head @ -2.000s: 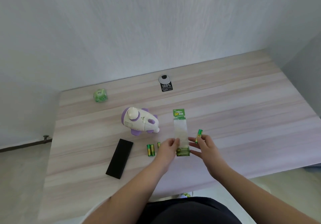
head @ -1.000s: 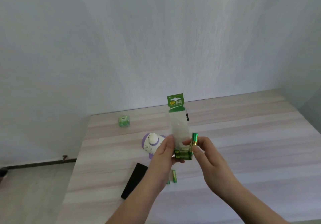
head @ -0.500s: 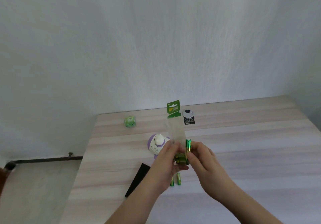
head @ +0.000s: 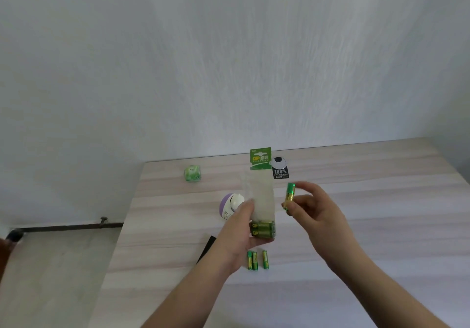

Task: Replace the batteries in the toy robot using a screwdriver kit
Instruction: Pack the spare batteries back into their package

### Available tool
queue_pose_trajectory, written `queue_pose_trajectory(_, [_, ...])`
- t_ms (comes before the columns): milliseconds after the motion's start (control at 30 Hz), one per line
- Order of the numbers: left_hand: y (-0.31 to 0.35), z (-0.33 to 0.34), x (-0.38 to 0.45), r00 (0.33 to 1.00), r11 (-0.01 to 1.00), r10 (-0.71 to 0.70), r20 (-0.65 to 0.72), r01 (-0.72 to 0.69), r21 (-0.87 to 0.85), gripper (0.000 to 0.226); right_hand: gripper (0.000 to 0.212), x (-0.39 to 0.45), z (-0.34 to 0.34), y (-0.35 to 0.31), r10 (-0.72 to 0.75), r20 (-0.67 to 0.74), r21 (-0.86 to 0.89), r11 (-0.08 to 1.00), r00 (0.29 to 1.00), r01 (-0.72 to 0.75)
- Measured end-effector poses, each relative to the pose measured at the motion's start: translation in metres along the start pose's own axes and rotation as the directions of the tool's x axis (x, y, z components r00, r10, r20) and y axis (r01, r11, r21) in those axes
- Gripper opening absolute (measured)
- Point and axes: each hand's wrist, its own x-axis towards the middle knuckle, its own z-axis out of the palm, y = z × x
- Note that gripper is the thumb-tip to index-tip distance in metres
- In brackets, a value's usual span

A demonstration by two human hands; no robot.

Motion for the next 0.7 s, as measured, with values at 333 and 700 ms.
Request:
queue_pose_trajectory(333, [-0.007,-0.008,0.010,0.997,0.942,0.069,-0.022,-0.058,0.330,0.036,0.020,0.003,0.018,0.007,-0.122,0.090,-0.389,0.909,0.988,0.148])
queue_pose_trajectory(700, [0.007,-0.016,0.006,0.997,0.891,0.066,-0.043,-0.040,0.451,0.025,0.019,0.008,0.019,0.012,-0.098,0.310,-0.502,0.828,0.946,0.250])
